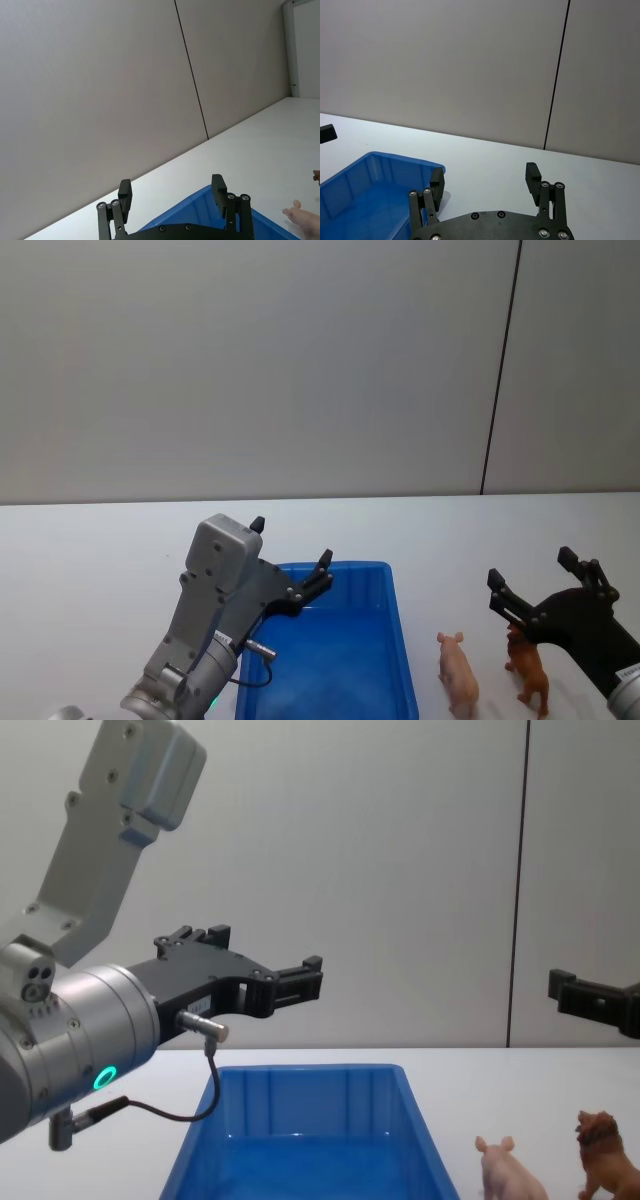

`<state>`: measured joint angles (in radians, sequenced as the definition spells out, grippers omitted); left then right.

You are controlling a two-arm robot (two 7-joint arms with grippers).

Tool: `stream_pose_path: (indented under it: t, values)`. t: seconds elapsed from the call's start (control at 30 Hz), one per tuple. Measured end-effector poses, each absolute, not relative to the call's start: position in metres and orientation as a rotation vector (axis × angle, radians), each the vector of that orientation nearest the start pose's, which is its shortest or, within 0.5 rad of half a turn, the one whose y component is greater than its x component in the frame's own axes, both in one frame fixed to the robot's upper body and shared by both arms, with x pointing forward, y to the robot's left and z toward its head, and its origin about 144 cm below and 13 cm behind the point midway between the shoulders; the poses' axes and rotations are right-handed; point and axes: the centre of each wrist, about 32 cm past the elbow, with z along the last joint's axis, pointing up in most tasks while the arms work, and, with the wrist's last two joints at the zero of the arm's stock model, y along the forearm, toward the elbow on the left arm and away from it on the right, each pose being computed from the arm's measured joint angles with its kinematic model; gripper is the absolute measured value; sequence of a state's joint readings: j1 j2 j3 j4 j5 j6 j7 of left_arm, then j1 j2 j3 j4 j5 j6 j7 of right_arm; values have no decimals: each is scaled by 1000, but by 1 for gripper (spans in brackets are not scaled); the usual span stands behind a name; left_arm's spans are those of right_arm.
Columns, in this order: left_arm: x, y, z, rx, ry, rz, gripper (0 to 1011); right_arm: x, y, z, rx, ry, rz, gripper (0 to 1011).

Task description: Pick up the two dolls from the table and place them into the box.

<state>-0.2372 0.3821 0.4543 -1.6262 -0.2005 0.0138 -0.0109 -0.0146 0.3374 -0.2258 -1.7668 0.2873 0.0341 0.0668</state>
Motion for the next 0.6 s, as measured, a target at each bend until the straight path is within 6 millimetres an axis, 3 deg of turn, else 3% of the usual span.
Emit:
stream_pose_path:
  t: [0.6]
  values:
    - [492, 198, 1204, 61, -268, 1124, 1003, 443, -237, 1189, 26, -75, -1229, 1001]
